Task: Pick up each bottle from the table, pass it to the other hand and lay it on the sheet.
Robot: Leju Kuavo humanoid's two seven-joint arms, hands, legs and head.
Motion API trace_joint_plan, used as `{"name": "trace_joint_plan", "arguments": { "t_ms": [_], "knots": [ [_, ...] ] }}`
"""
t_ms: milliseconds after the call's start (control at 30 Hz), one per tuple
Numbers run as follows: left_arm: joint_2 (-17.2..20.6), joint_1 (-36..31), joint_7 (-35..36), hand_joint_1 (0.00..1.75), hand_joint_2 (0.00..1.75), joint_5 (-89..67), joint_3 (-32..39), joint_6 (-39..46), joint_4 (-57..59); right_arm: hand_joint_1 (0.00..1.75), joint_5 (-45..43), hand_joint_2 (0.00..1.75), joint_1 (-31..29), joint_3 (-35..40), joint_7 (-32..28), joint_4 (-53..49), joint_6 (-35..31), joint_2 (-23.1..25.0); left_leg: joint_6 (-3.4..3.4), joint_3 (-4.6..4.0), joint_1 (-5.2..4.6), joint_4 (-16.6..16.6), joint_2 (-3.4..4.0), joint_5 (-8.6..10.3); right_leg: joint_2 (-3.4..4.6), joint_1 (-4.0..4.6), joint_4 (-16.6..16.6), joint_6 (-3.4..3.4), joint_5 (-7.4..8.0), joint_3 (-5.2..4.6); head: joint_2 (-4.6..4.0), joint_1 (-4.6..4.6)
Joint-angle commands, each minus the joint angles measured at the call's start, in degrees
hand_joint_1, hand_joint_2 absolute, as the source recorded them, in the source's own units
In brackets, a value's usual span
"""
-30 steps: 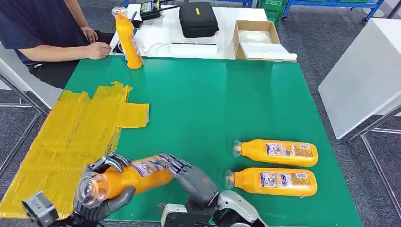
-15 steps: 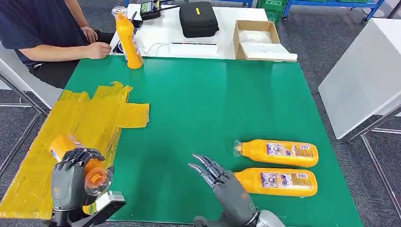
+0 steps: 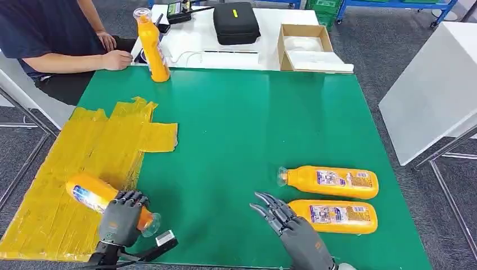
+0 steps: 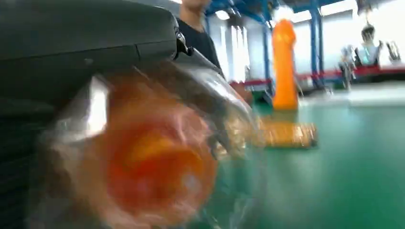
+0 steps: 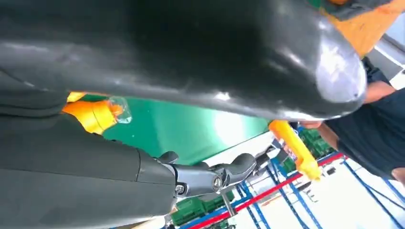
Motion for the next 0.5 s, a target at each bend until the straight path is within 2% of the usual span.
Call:
{"name": "trace_joint_plan", "arguments": {
  "t_ms": [33,267,467,500],
  "knots": [
    [2.9,-4.2,5.0,0.0,1.75,-0.6,-7.6,-8.1,9.8,0.0,0.7,0.0,-2.4,-0.5,0.7,2.4,4.0,1.9,0.04,0.25,-0.04,-0.1,-0.02,0.0,0.04,-0.03,-0.1,-0.09,-0.02,0.22,0.0,0.0],
    [3.1,-1.2,4.7,0.0,1.75,4.7,-6.5,-7.9,2.0,0.0,2.8,0.0,-0.1,-0.9,1.8,2.1,2.5,1.0,0.03,0.52,-0.03,-0.1,0.01,-0.07,0.14,-0.03,-0.1,-0.16,-0.12,0.49,0.0,0.0],
    [-0.9,2.1,0.1,0.0,1.75,17.1,-1.5,-10.5,-13.3,0.0,7.4,0.0,3.1,2.7,7.3,2.1,-2.6,-2.3,0.05,0.39,0.0,0.0,-0.11,-0.1,0.01,0.0,0.0,-0.06,-0.13,0.4,0.0,0.0],
    [-1.7,2.7,-1.4,0.0,0.0,19.7,-0.4,-10.6,-15.8,0.0,9.9,0.0,3.4,4.9,9.5,2.2,-4.3,-2.6,0.07,0.48,-0.03,0.0,-0.11,-0.12,0.02,-0.03,0.0,-0.06,-0.15,0.49,0.0,0.0]
  ]
}}
